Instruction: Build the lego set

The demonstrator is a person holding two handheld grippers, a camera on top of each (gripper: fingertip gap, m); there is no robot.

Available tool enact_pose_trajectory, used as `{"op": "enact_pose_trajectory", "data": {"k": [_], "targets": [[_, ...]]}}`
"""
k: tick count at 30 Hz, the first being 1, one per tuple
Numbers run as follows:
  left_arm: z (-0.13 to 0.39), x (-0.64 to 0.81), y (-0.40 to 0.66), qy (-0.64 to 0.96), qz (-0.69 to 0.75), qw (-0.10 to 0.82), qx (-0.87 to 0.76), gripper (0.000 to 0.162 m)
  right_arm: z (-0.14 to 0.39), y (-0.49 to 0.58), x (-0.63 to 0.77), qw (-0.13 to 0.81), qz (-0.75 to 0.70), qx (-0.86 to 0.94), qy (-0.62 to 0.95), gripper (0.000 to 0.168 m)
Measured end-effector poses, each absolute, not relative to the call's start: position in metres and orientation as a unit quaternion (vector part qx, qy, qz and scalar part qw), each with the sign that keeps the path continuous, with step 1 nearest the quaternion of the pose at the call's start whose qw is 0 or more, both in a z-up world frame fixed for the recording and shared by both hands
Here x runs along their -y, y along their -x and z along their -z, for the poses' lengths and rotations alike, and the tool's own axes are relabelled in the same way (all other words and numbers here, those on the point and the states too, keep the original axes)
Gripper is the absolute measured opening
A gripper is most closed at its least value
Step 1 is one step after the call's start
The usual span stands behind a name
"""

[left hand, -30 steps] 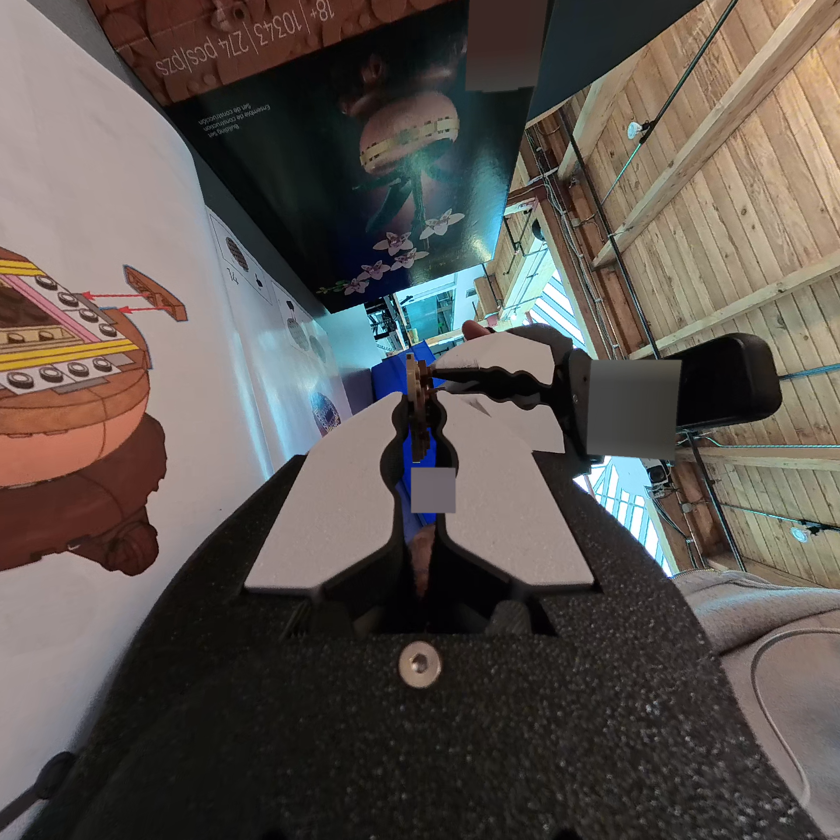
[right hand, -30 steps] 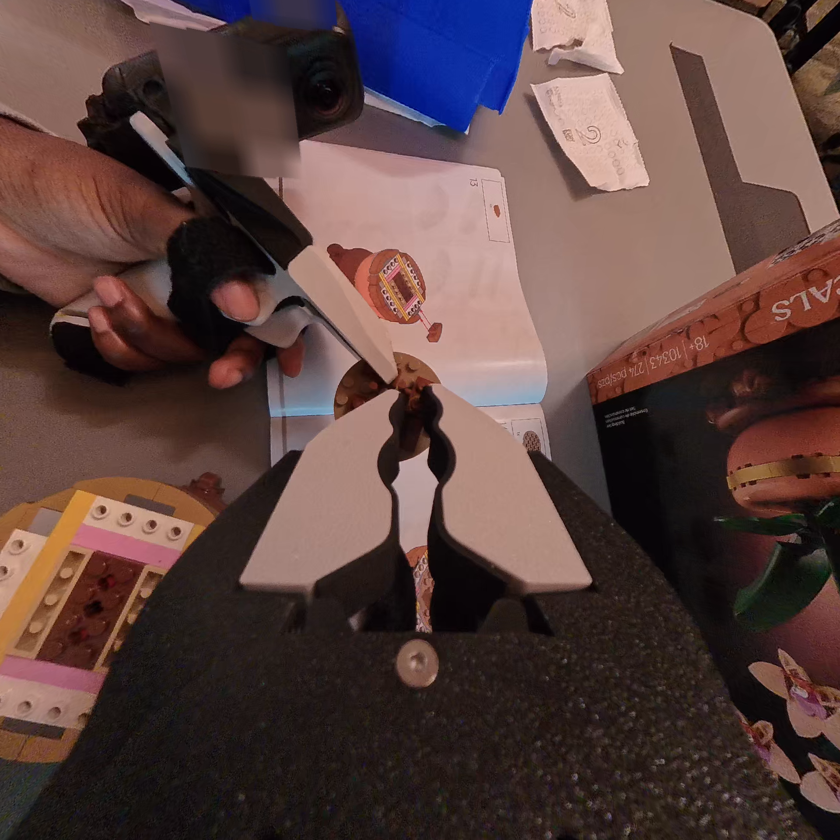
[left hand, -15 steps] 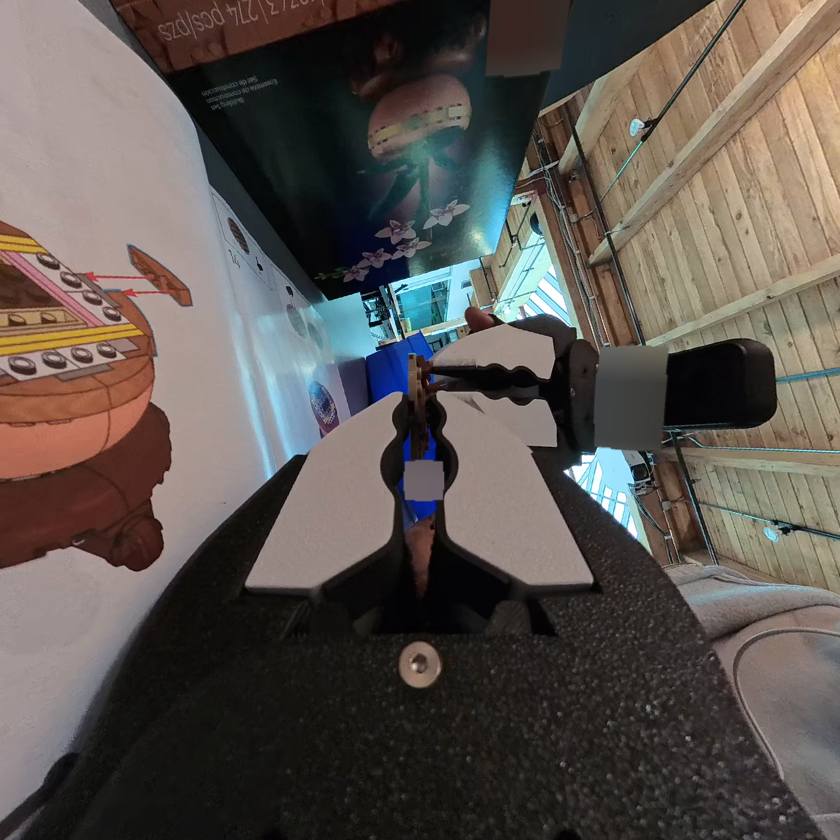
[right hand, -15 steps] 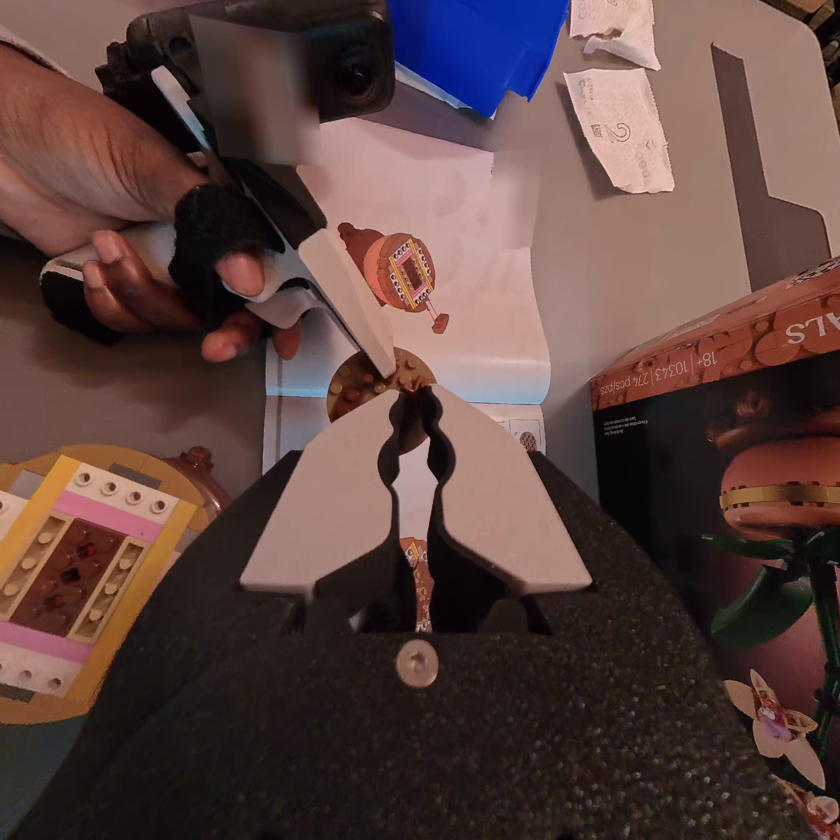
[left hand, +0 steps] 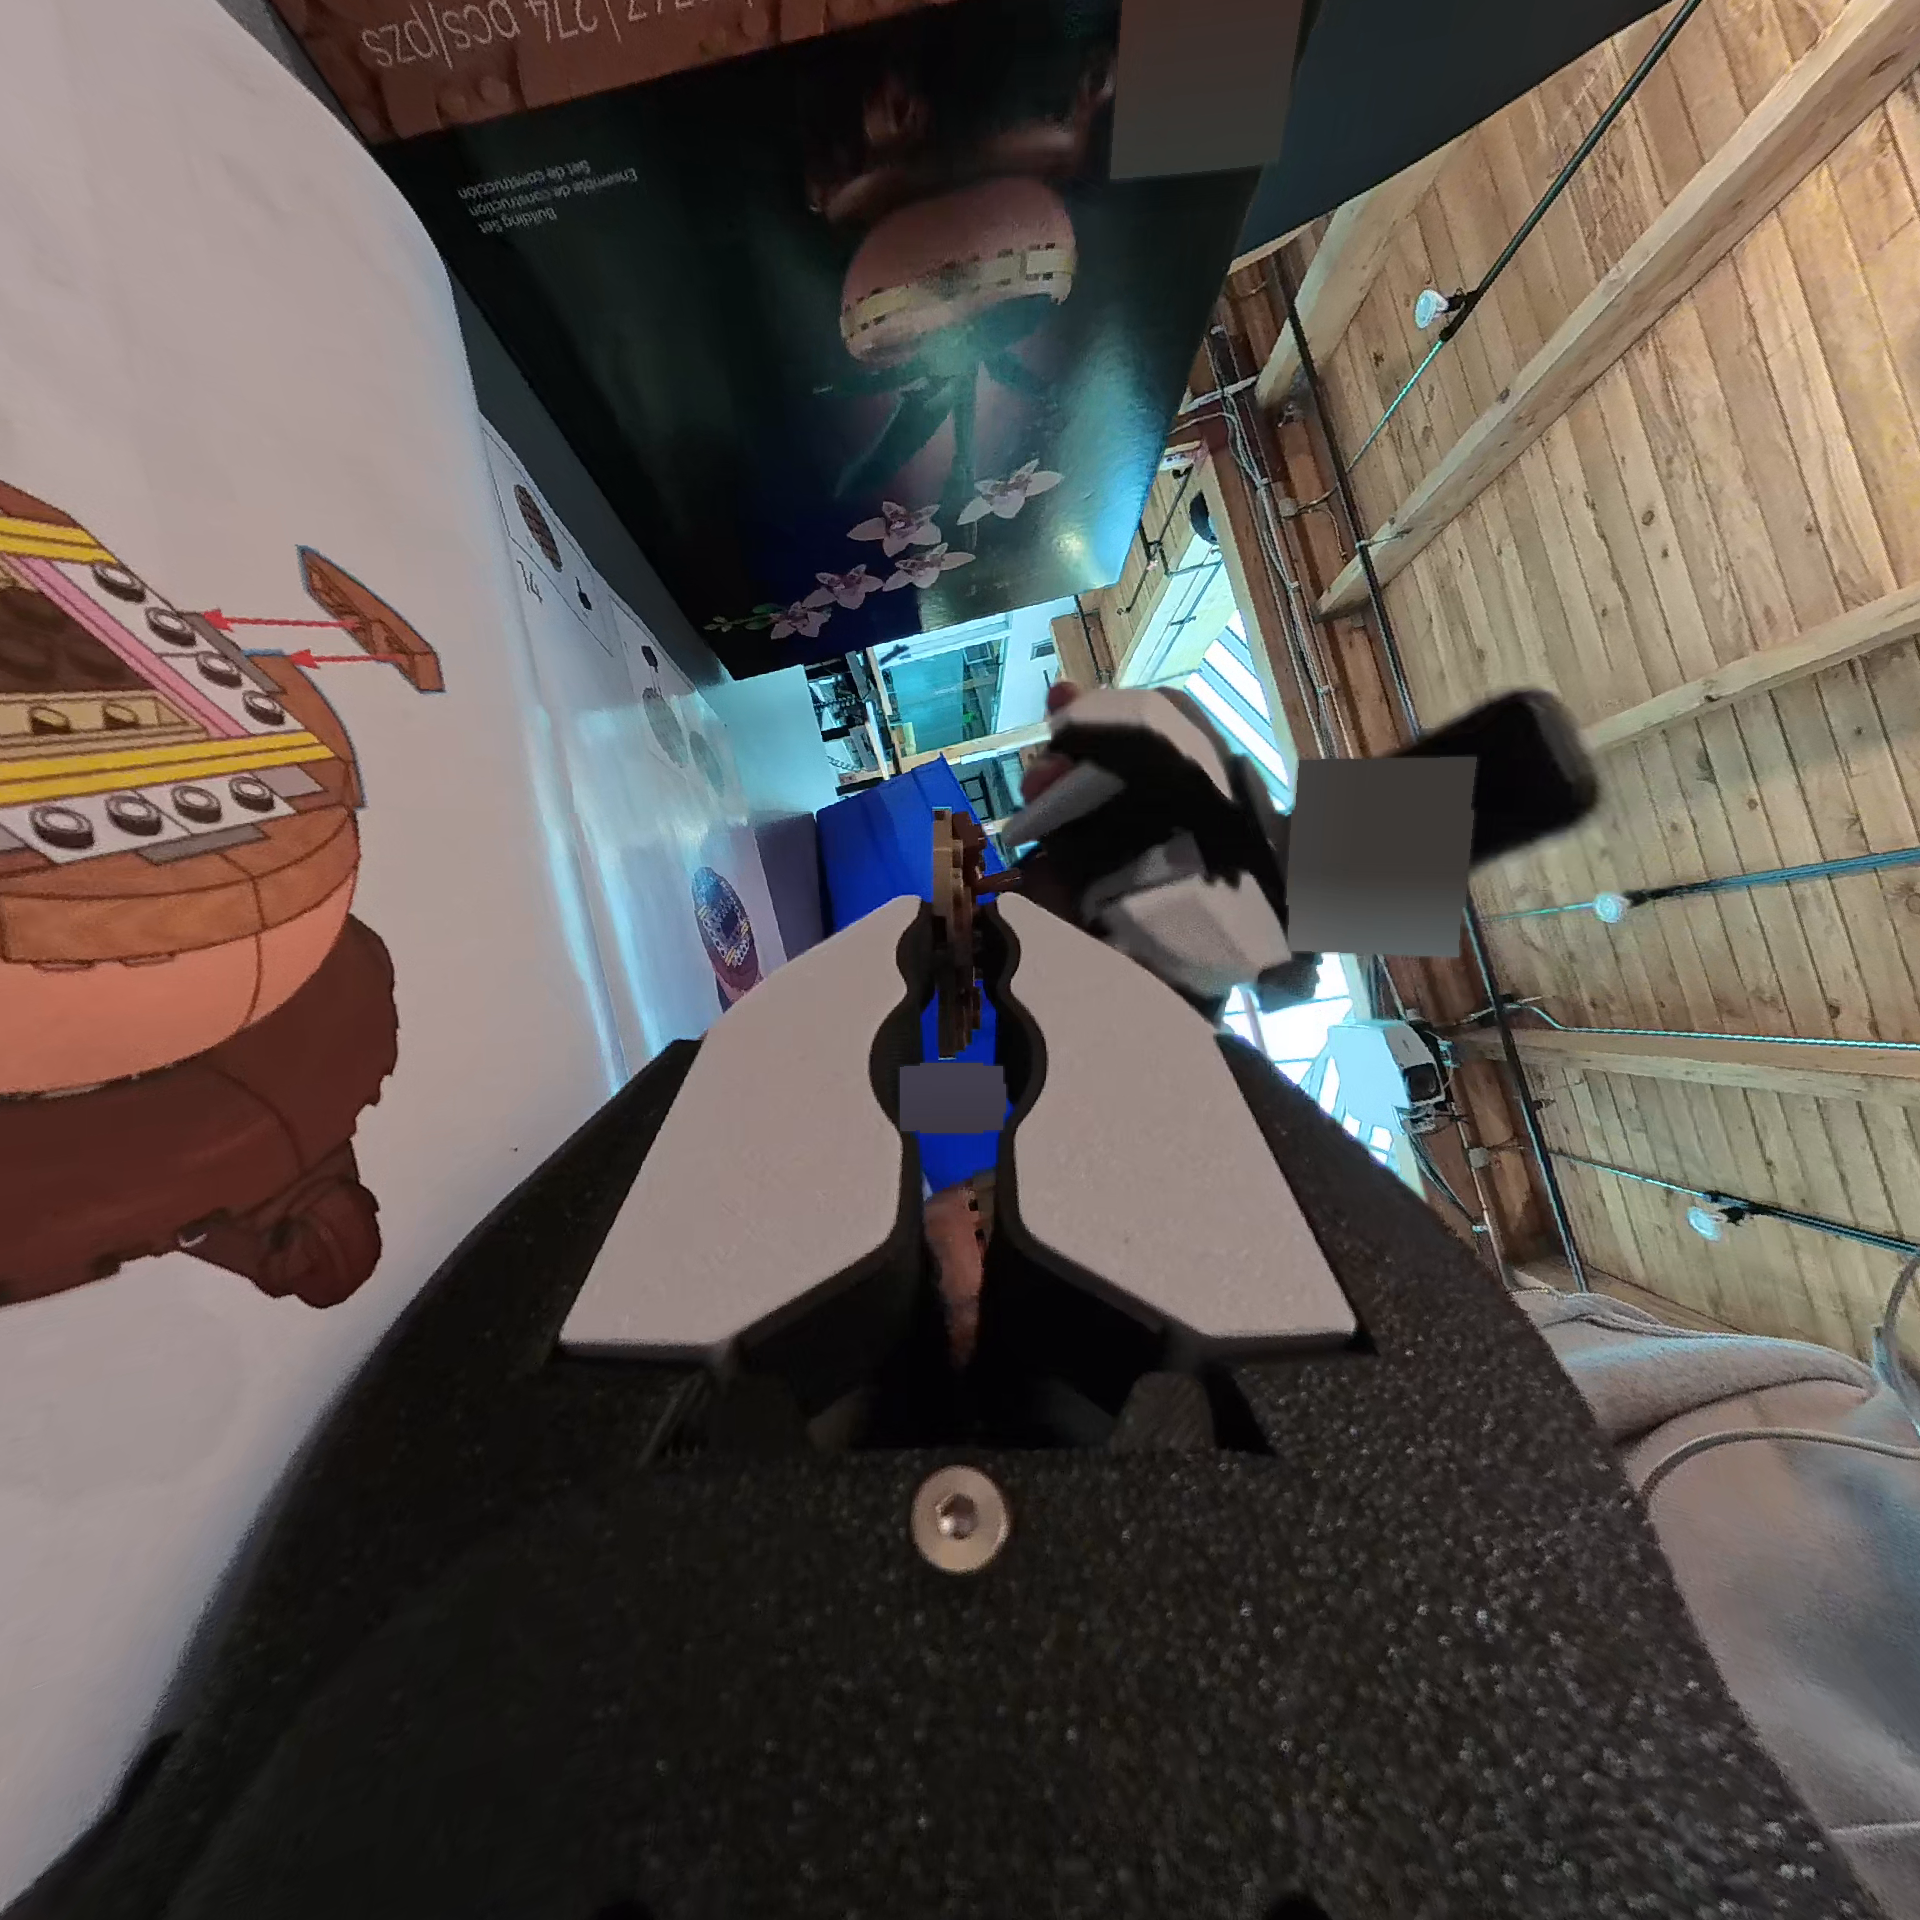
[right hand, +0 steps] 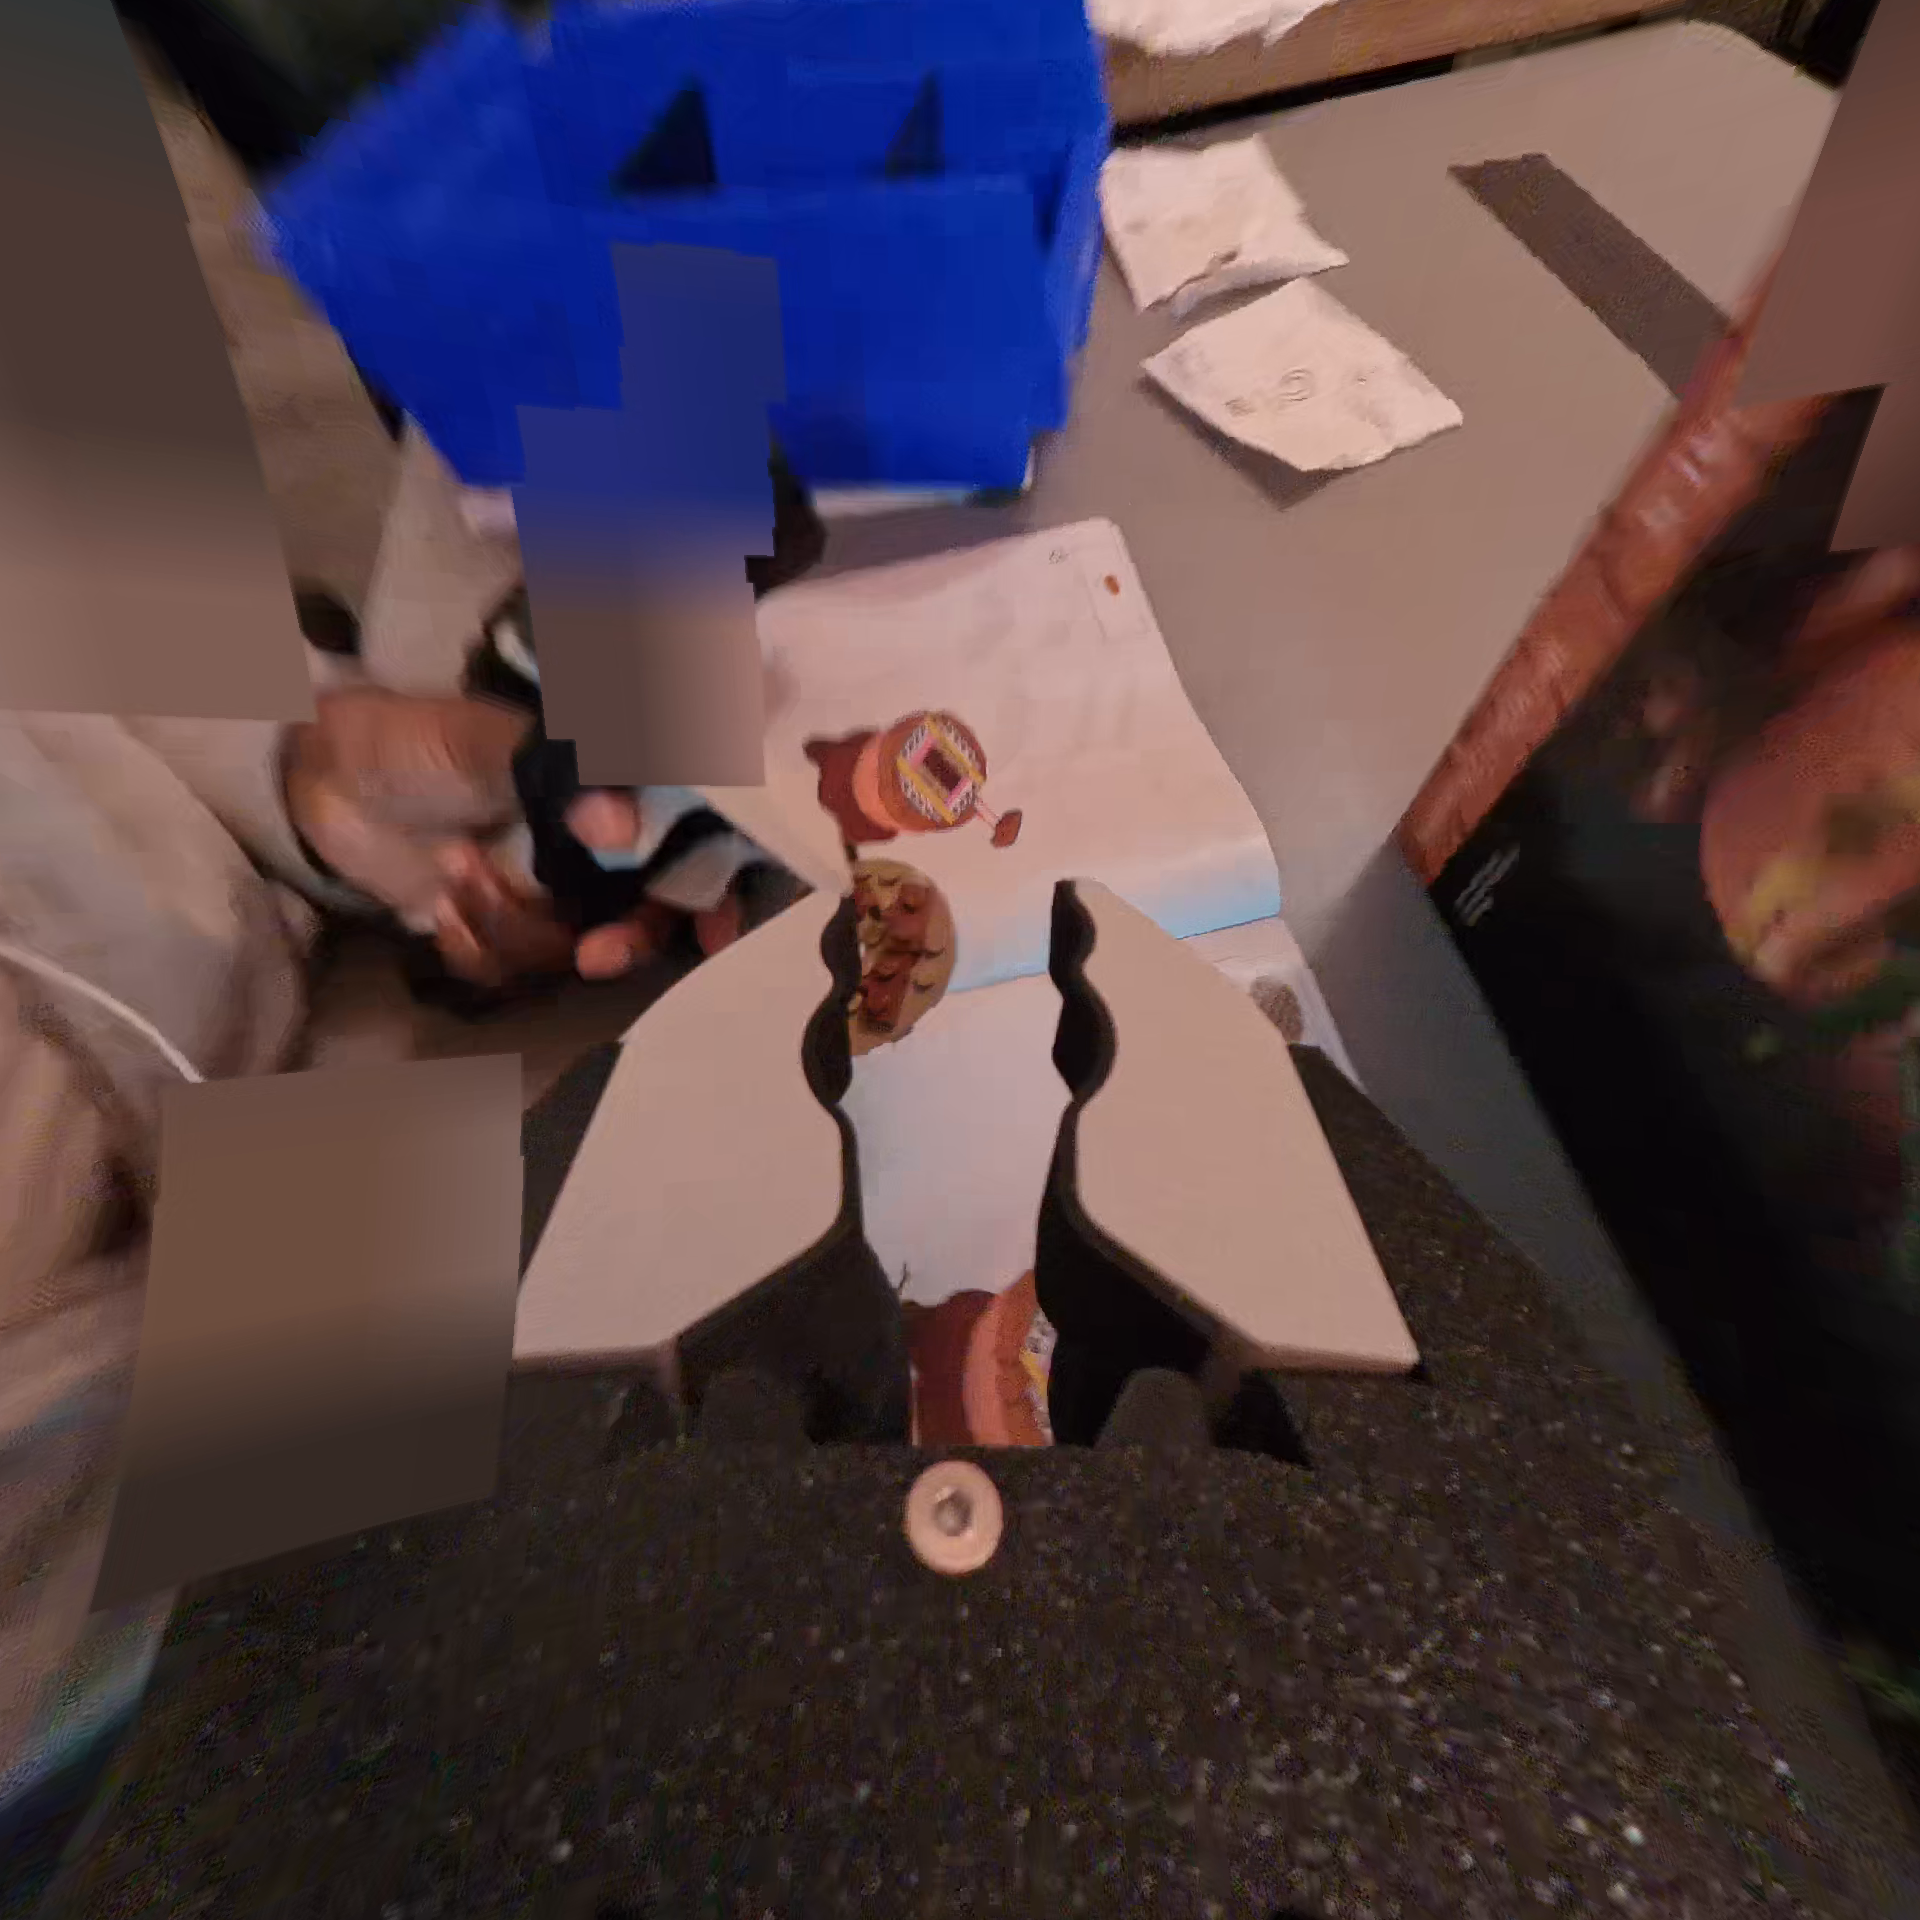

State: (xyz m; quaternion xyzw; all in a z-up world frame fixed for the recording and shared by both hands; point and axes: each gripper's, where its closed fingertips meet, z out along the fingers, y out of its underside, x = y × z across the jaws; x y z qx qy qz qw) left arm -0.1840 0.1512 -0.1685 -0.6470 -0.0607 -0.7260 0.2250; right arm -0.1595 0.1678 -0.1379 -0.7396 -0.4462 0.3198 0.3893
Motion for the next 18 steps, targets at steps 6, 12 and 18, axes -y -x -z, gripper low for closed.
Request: {"op": "enact_pose_trajectory", "data": {"k": [6, 12, 18], "targets": [[0.166, -0.147, 0.182, 0.639, 0.737, 0.214, 0.047, 0.007, 0.152, 0.151, -0.183, 0.244, -0.606, 0.18, 0.736, 0.037], [0.164, -0.146, 0.181, 0.637, 0.739, 0.214, 0.042, 0.007, 0.17, 0.167, -0.162, 0.146, -0.66, 0.148, 0.721, 0.039], [0.165, -0.145, 0.18, 0.639, 0.739, 0.212, 0.037, 0.007, 0.17, 0.174, -0.157, 0.131, -0.671, 0.147, 0.715, 0.027]]}}
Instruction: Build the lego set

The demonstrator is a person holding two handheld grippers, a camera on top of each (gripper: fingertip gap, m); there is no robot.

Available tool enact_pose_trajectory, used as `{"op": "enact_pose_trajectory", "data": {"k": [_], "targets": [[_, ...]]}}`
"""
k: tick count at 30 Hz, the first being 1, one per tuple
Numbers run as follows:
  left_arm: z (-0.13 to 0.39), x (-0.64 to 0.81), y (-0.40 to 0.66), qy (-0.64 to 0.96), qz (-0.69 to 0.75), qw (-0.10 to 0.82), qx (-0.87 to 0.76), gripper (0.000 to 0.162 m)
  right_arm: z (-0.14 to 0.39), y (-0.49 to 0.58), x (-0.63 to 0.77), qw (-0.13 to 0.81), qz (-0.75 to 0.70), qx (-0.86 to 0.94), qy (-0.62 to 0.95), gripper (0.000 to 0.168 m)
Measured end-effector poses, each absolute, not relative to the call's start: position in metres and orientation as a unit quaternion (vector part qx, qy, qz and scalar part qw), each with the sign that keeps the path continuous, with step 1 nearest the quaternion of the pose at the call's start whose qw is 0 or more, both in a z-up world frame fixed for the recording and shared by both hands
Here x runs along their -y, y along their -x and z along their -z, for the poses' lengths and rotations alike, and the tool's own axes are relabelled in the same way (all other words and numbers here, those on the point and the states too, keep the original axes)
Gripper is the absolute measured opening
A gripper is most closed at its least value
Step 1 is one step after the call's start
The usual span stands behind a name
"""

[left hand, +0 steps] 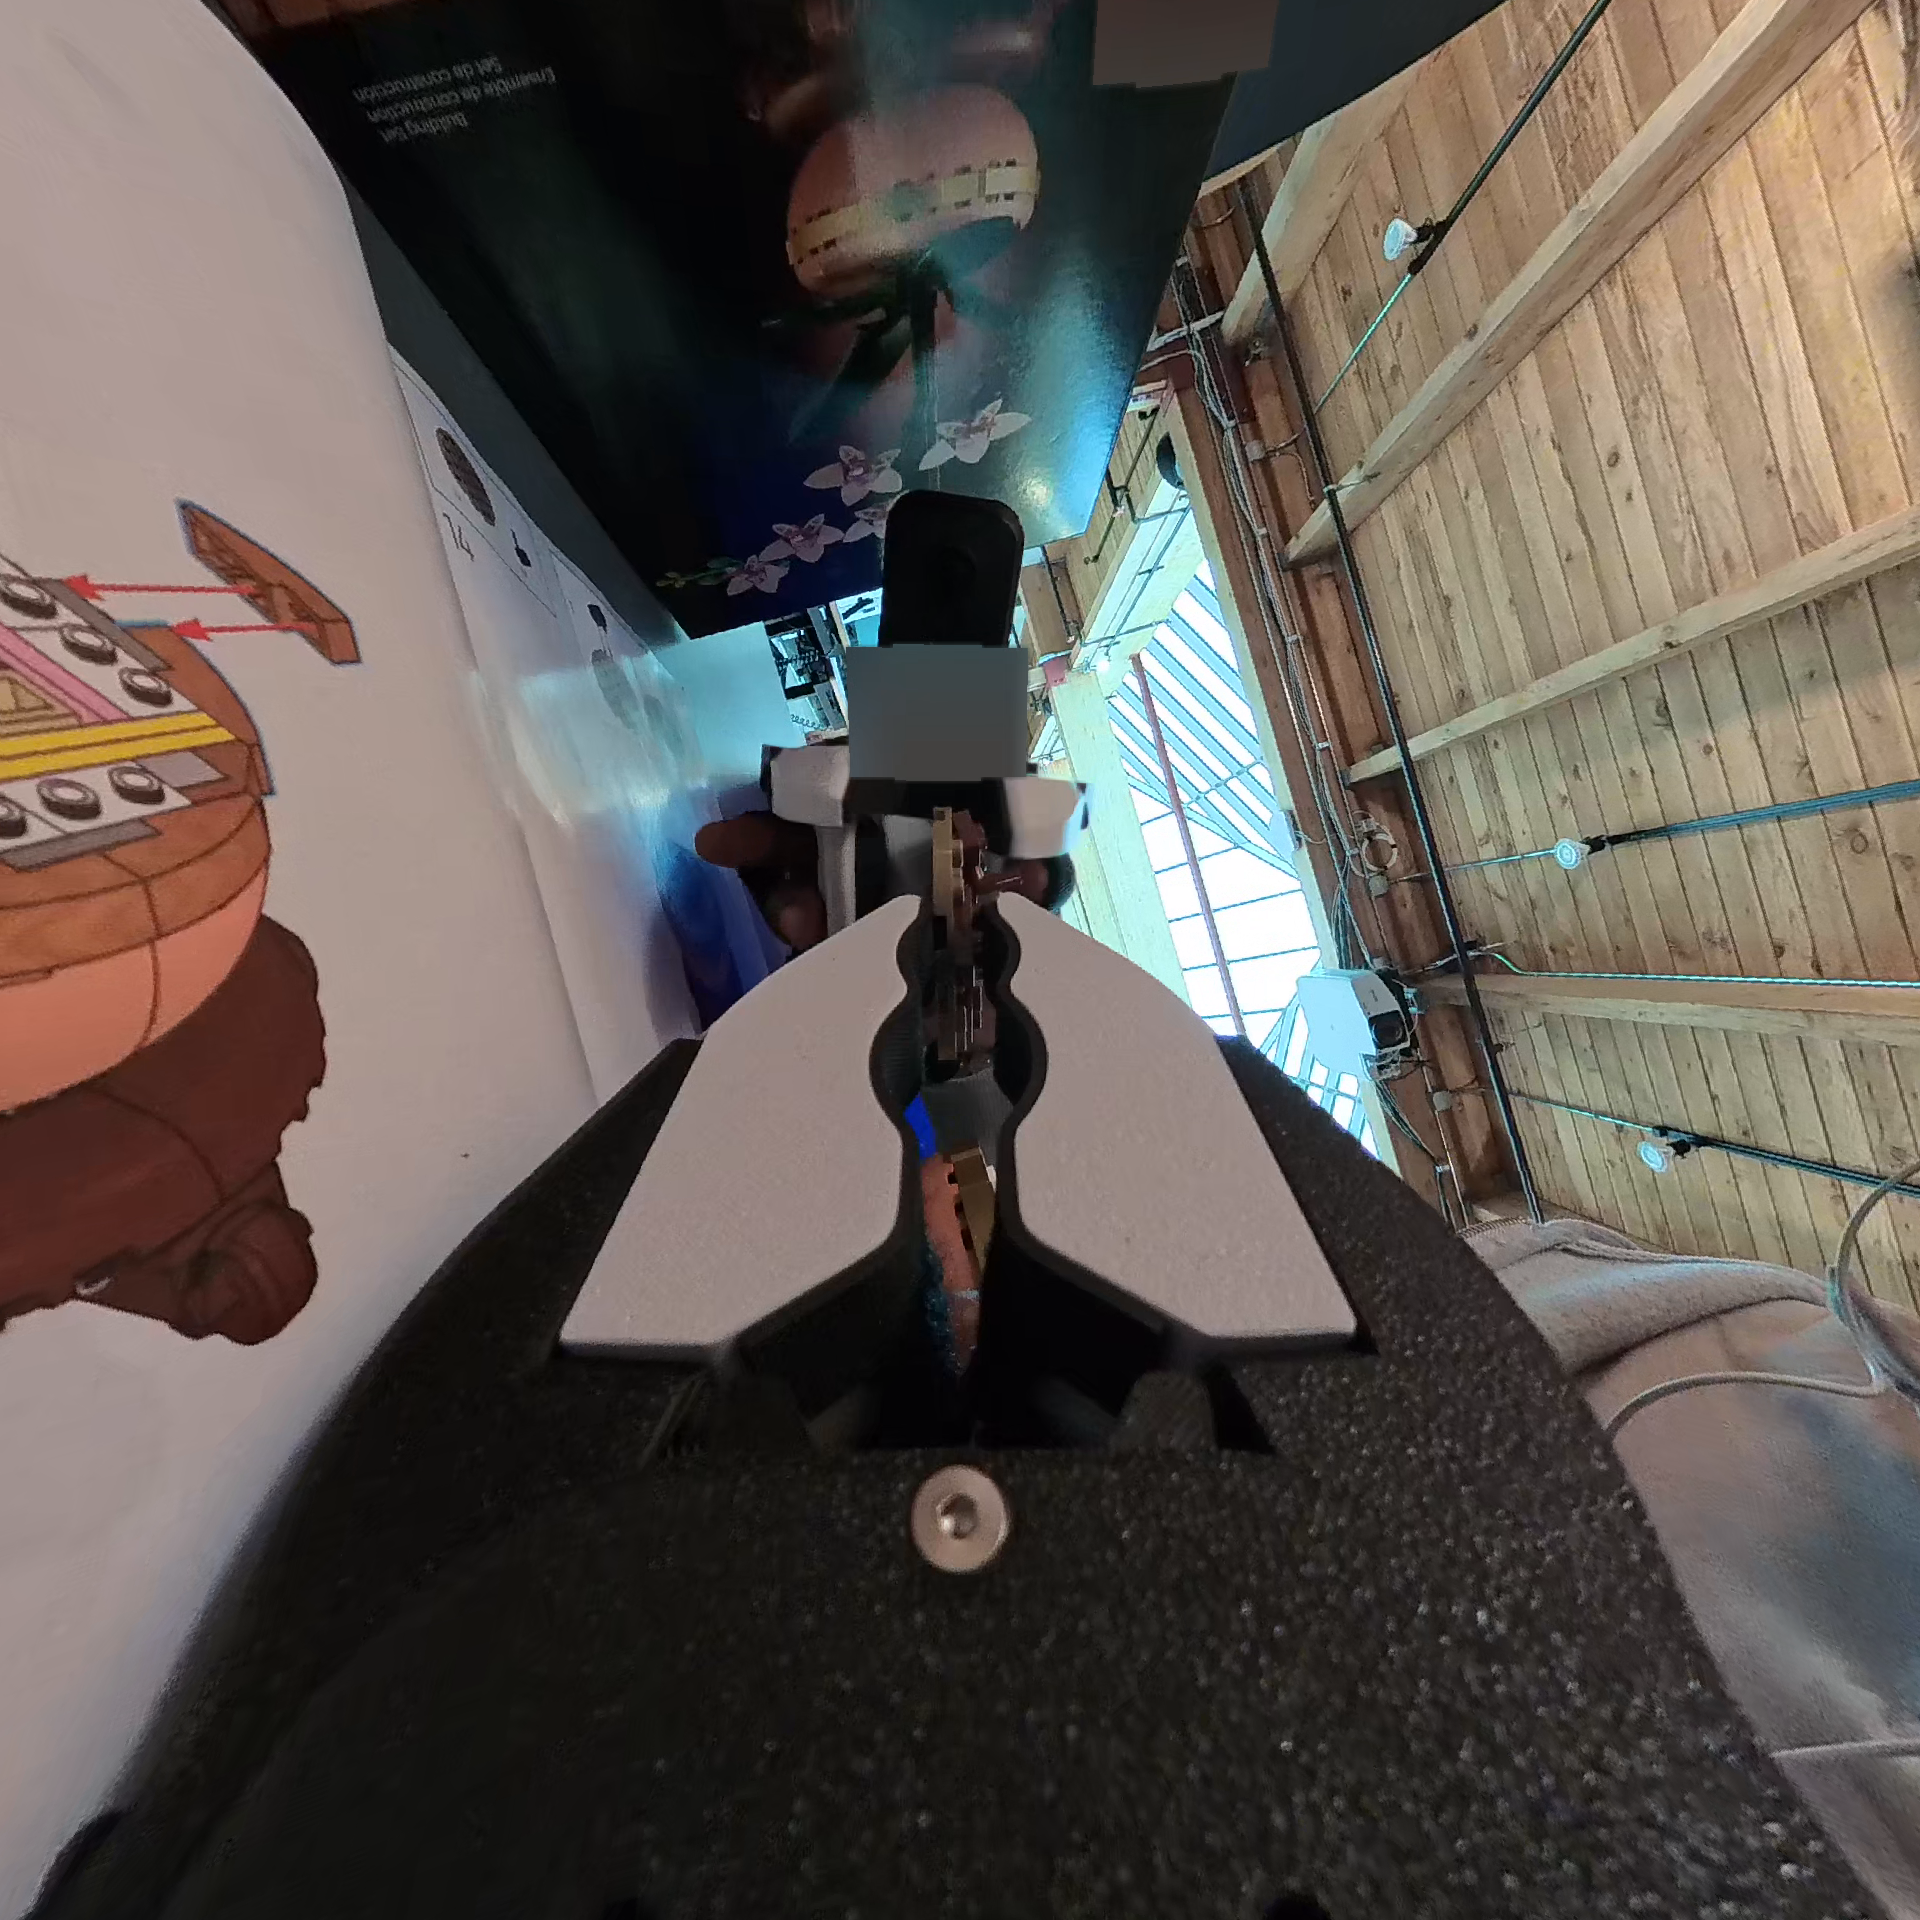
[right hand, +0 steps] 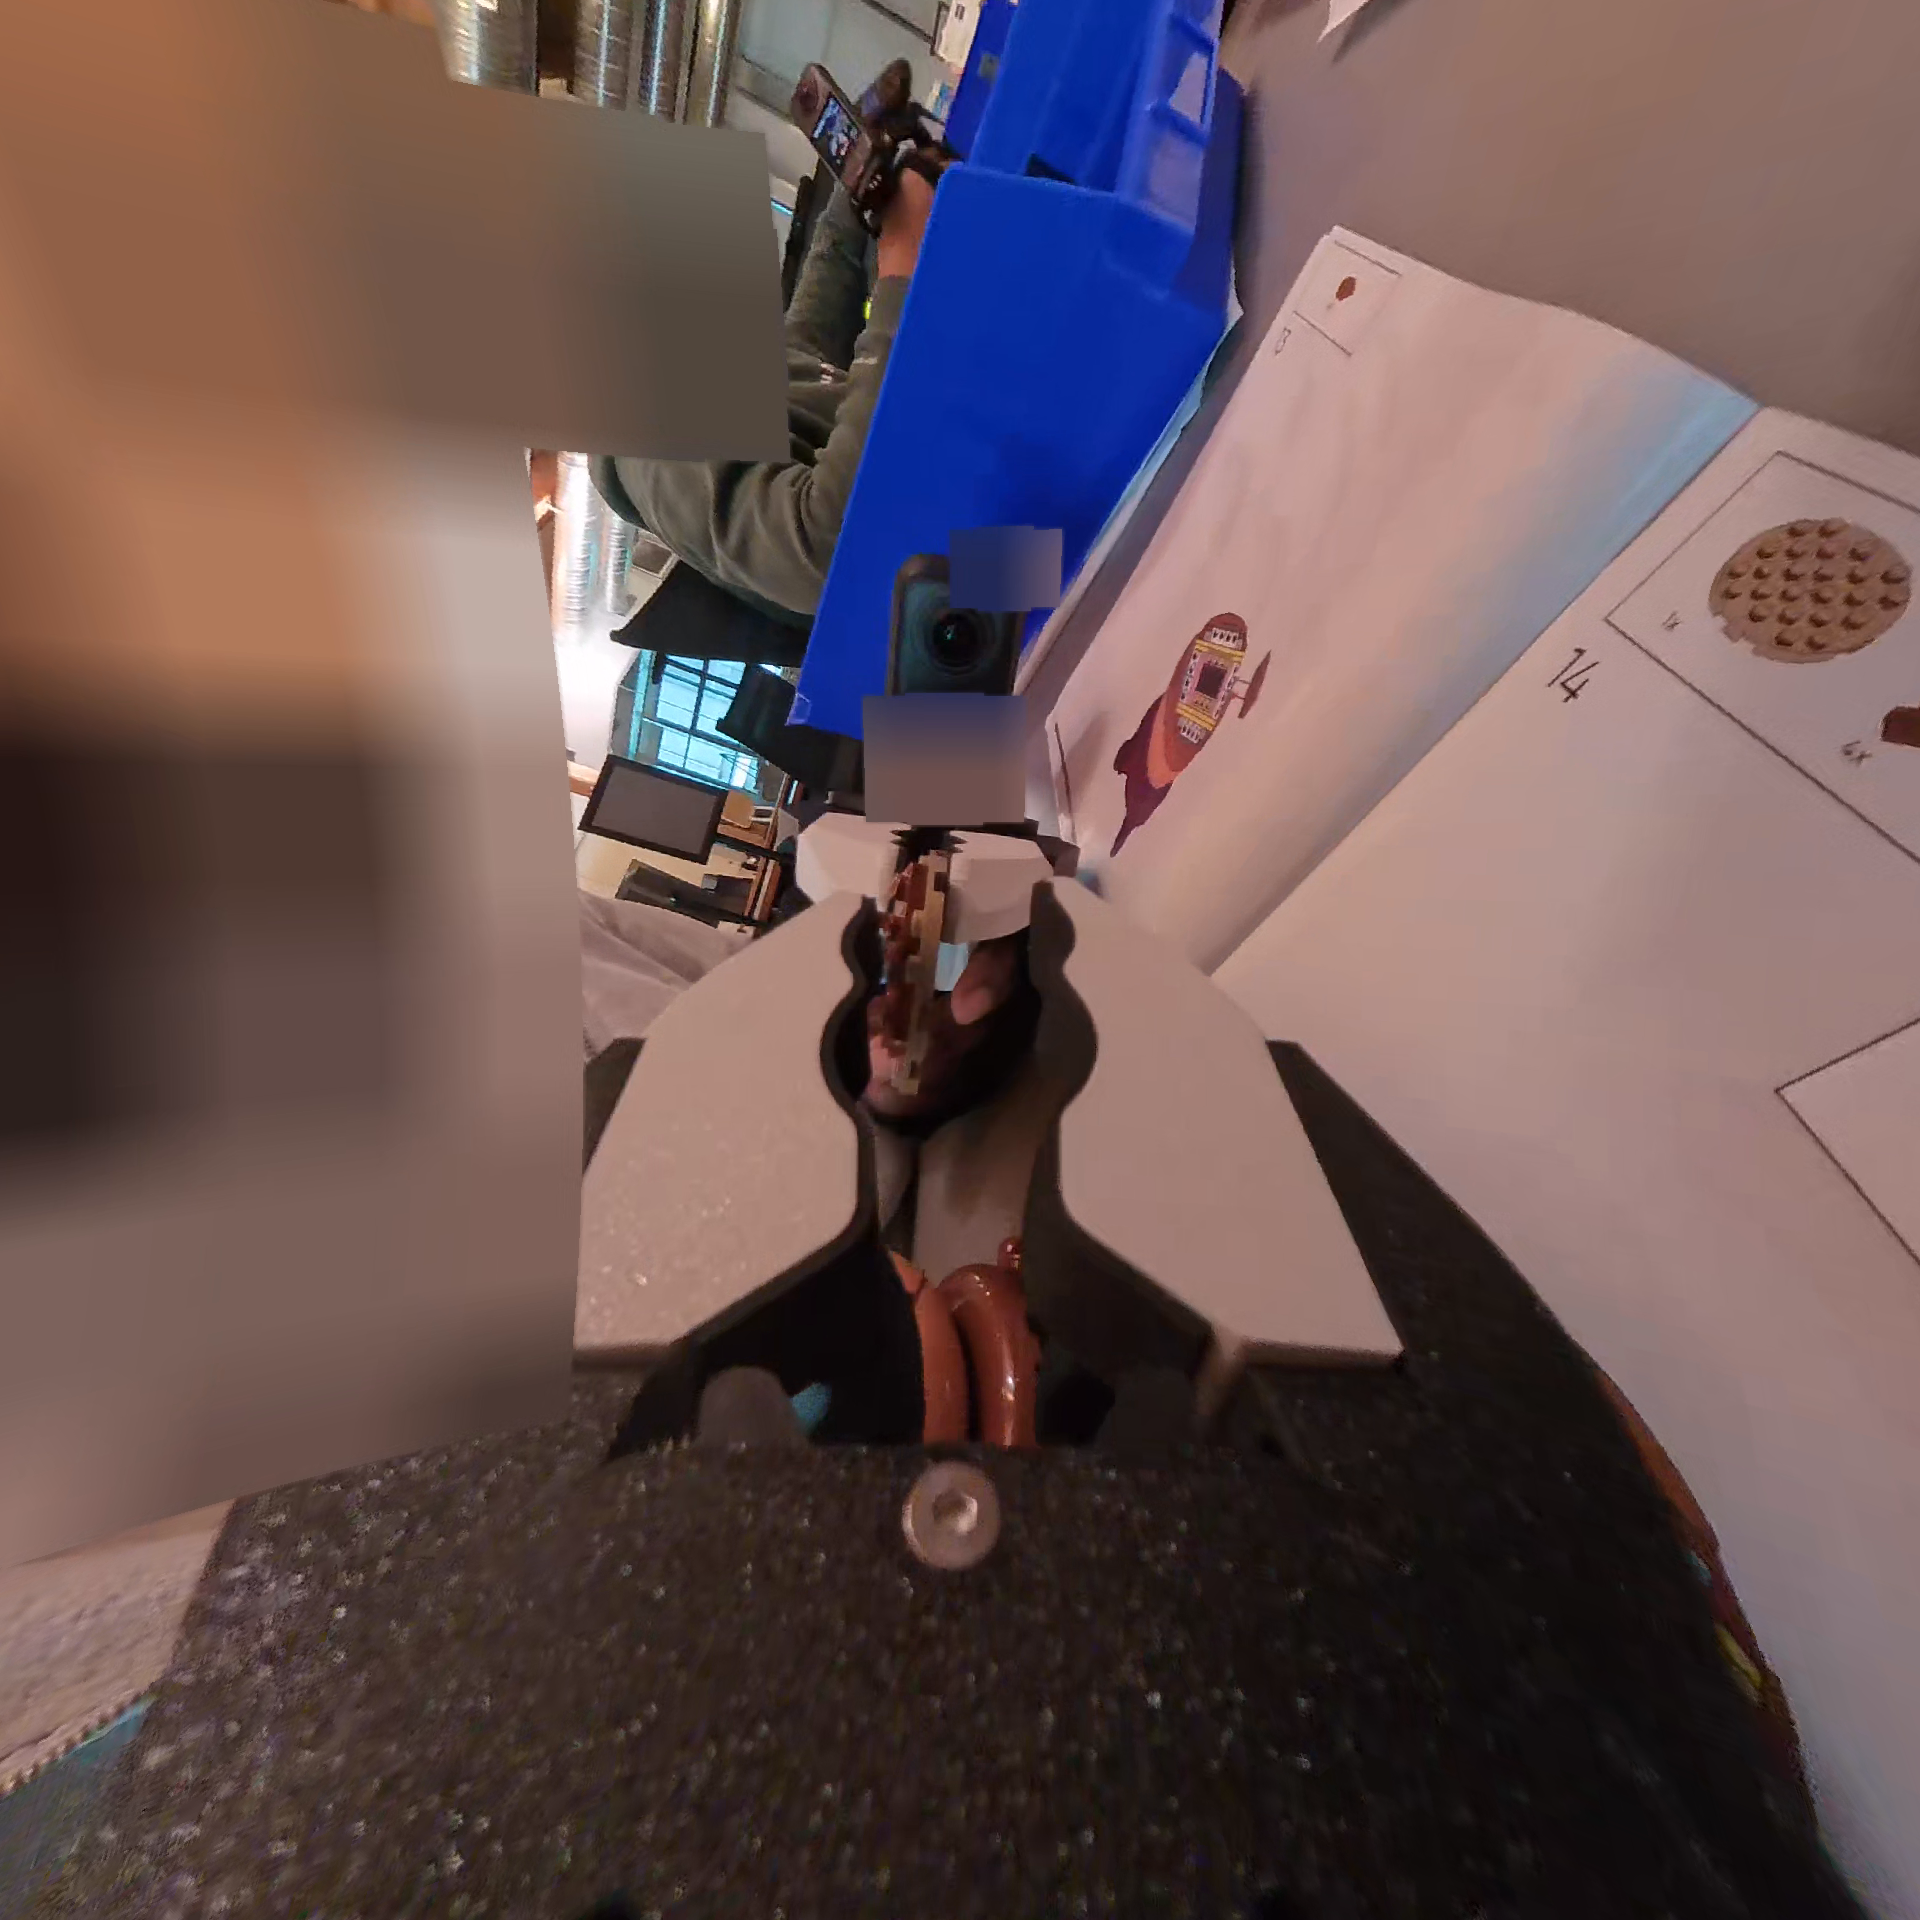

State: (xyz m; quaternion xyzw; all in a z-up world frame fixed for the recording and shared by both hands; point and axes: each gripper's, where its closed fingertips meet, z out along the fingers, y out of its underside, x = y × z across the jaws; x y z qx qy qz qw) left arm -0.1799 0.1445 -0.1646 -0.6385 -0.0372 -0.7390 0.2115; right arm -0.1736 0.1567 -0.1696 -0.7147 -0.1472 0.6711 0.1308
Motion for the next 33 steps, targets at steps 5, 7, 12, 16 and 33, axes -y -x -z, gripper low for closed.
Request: {"op": "enact_pose_trajectory", "data": {"k": [5, 7, 12, 16, 33], "targets": [[0.165, -0.144, 0.179, 0.641, 0.736, 0.214, 0.034, 0.007, 0.166, 0.174, -0.152, 0.145, -0.673, 0.161, 0.707, 0.012], [0.165, -0.143, 0.179, 0.643, 0.735, 0.216, 0.03, 0.007, 0.166, 0.173, -0.151, 0.156, -0.665, 0.175, 0.709, 0.01], [0.165, -0.141, 0.176, 0.648, 0.73, 0.217, 0.017, 0.007, 0.167, 0.17, -0.147, 0.173, -0.655, 0.186, 0.712, 0.01], [0.166, -0.139, 0.175, 0.652, 0.726, 0.217, 0.008, 0.007, 0.168, 0.168, -0.144, 0.194, -0.633, 0.207, 0.72, 0.01], [0.165, -0.137, 0.173, 0.65, 0.73, 0.209, 0.003, 0.009, 0.164, 0.167, -0.14, 0.208, -0.601, 0.235, 0.735, 0.008]]}}
